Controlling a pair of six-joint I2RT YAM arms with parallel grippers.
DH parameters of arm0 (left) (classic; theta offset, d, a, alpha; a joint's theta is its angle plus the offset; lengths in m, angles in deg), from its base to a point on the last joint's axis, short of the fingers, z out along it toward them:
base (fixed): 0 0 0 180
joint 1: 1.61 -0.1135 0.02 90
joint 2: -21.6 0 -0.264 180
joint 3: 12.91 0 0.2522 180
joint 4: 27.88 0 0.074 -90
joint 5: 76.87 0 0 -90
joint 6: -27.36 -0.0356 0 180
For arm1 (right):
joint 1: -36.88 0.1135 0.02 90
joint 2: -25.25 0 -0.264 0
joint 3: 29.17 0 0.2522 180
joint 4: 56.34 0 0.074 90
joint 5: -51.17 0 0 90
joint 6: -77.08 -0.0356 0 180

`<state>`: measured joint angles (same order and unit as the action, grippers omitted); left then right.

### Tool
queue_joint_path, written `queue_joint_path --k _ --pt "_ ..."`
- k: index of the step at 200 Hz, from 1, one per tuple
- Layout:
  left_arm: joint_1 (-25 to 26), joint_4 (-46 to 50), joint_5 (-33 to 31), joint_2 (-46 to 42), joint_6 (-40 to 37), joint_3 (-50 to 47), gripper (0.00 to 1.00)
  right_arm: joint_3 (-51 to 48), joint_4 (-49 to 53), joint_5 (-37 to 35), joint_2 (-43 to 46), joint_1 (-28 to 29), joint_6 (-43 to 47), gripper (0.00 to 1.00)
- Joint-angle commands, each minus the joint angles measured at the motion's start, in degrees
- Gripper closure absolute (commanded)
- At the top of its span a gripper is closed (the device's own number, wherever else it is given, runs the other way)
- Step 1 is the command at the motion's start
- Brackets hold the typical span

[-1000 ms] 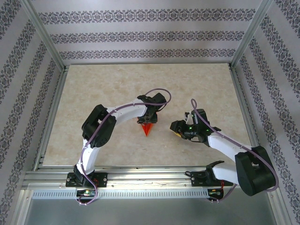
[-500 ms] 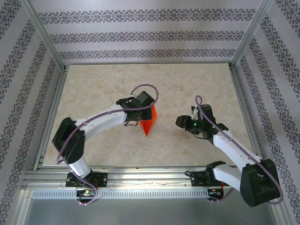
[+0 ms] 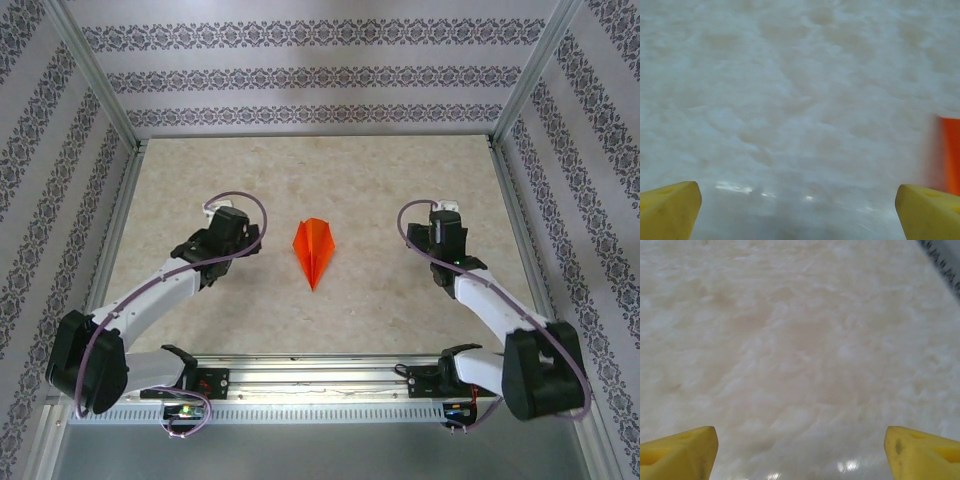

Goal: Fold a paper plane with a square sheet of paper (pick it up from the middle)
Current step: Move a paper plane to the center of the table, then reset both arms

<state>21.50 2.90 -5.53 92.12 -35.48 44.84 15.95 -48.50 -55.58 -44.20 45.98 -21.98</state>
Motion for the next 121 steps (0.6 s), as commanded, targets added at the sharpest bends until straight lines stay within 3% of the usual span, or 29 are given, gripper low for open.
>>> queue_joint_path --k 1,11,34,50,69,99,111,121 --pt "-5.4 -8.2 0.8 -0.3 -7.5 -3.2 0.00 -1.8 -17.3 -5.6 -8.8 -2.2 8.6 0.13" --pt "-7.6 -9.8 2.8 0.3 -8.9 -3.9 0.00 1.3 -14.2 -4.4 -10.9 -2.5 9.3 0.13" --pt "-10.4 -13.2 -0.2 1.9 -12.5 -5.4 0.00 1.7 -22.3 4.3 -14.6 -4.2 10.4 0.12" --pt "-12.8 -14.6 2.0 2.9 -14.1 -5.1 0.00 2.1 -24.7 13.5 -16.9 -6.4 9.1 0.13" --pt "-13.7 -19.8 2.5 4.6 -18.6 -5.3 0.00 -0.1 -27.6 17.6 -15.7 -7.2 9.6 0.13" --pt "-13.9 -35.9 3.2 8.2 -27.8 -10.0 0.00 -7.6 -40.6 20.2 -15.4 -8.4 9.1 0.11" --pt "-14.1 -43.4 4.1 10.6 -29.8 -12.5 0.00 -11.3 -55.5 18.2 -19.6 -8.4 7.4 0.07" --pt "-14.4 -49.9 5.5 12.7 -30.8 -14.4 0.01 -13.0 -51.5 16.8 -17.4 -8.4 7.7 0.04"
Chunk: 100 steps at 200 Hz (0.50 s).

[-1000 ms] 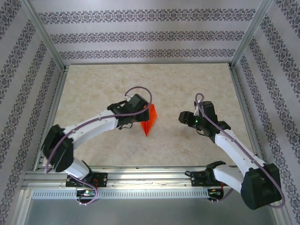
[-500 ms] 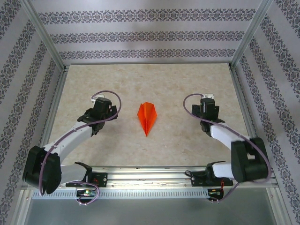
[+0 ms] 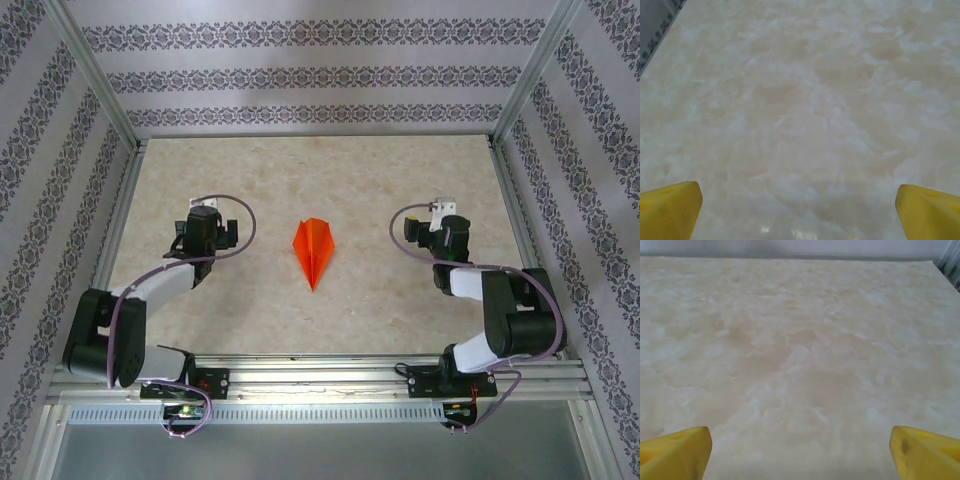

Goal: Fold a paper plane with a square sheet of paper (pick it up from the middle)
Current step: Reset both arms

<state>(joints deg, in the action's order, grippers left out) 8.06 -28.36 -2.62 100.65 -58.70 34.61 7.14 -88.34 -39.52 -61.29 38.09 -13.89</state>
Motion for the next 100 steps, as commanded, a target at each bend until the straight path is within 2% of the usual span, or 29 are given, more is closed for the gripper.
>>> queue_joint_path --k 1,15,24,34,53,65,73,77,82,94,100 --pt "-0.9 -19.2 2.9 4.4 -7.9 -4.3 0.01 -4.1 -11.0 0.5 -0.2 -0.5 -0.4 0.04" --pt "-1.1 -24.2 4.7 7.7 -10.6 -5.2 0.00 -3.2 -10.5 -5.6 -1.1 -0.1 -2.2 0.02" --pt "-1.4 -27.0 5.9 9.0 -11.4 -5.5 0.01 -3.2 -11.7 -6.6 -1.7 0.2 -2.1 0.02" --pt "-2.4 -23.4 7.2 8.5 -10.0 -4.4 0.01 -3.2 -9.9 -7.6 -1.0 0.4 -2.1 0.02" --pt "-5.2 -25.5 11.1 8.3 -7.9 -5.7 0.01 -3.2 -11.4 -8.2 -1.4 0.6 -2.0 0.02" --pt "-7.2 -30.5 12.4 8.8 -5.8 -8.1 0.01 -3.2 -11.2 -8.5 -1.3 0.8 -1.9 0.02" --pt "-9.2 -35.0 15.7 10.5 -4.3 -10.5 0.01 -3.2 -11.3 -8.5 -1.3 0.9 -1.8 0.02" --pt "-9.8 -40.2 17.0 12.5 -4.0 -11.8 0.01 -3.2 -11.2 -8.6 -1.3 0.9 -1.8 0.02" --pt "-10.2 -45.0 16.4 13.4 -3.7 -12.8 0.01 -3.2 -11.2 -8.6 -1.3 1.0 -1.8 0.02" --pt "-10.6 -36.0 14.5 10.8 -1.7 -11.3 0.00 -3.2 -11.2 -8.8 -1.3 1.1 -1.7 0.02" --pt "-10.5 -41.1 14.1 12.4 -2.1 -12.2 0.01 -3.2 -11.1 -8.7 -1.3 1.1 -1.7 0.02"
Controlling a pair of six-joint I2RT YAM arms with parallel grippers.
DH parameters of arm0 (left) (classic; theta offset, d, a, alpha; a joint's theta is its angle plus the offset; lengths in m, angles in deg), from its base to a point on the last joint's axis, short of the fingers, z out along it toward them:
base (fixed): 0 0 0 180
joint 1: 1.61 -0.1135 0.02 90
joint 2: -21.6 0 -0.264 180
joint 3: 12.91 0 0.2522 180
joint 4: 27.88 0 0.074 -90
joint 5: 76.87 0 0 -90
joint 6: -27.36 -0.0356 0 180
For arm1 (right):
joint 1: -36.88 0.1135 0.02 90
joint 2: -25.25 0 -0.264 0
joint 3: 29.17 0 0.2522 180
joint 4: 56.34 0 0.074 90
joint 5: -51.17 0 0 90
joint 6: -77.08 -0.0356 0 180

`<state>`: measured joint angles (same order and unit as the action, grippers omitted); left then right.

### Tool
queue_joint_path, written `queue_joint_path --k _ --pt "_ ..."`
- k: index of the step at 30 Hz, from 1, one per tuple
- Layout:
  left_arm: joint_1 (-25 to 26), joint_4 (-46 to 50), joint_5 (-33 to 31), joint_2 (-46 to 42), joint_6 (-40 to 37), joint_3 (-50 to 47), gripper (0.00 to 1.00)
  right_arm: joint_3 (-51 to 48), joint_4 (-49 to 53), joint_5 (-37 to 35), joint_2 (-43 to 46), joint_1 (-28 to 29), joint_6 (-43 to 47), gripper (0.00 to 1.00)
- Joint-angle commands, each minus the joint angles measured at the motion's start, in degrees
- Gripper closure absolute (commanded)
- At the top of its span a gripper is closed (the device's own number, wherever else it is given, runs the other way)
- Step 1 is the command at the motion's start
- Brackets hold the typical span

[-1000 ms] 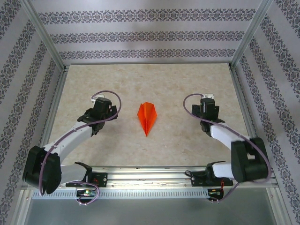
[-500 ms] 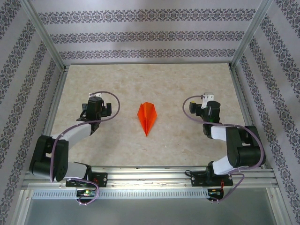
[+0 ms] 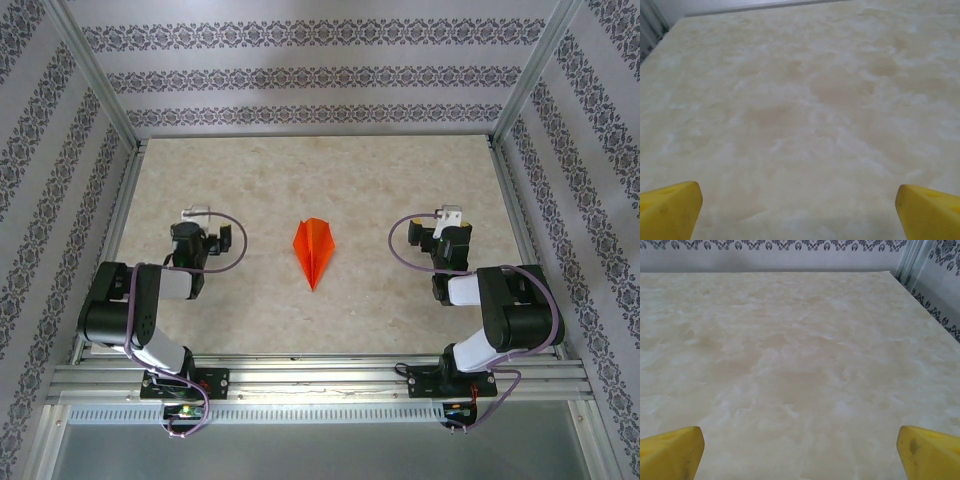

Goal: Fold a paper plane with a square sheet of paper (pick it up from the middle)
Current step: Reset both arms

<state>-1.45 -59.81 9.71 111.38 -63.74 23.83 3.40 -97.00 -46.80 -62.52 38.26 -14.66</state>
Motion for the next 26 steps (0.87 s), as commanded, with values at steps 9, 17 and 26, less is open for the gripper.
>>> queue_joint_path --k 9,17,26 --pt "-0.9 -11.0 1.6 1.6 2.8 -1.9 0.01 0.5 -2.5 -1.5 -0.1 1.0 -0.8 0.02" --pt "-0.9 -9.3 2.6 1.3 2.5 -1.4 0.01 0.5 -2.5 -1.6 -0.1 1.0 -0.8 0.02" --pt "-0.9 -9.4 2.6 1.3 2.4 -1.4 0.01 0.5 -2.6 -1.5 -0.1 1.1 -0.7 0.02"
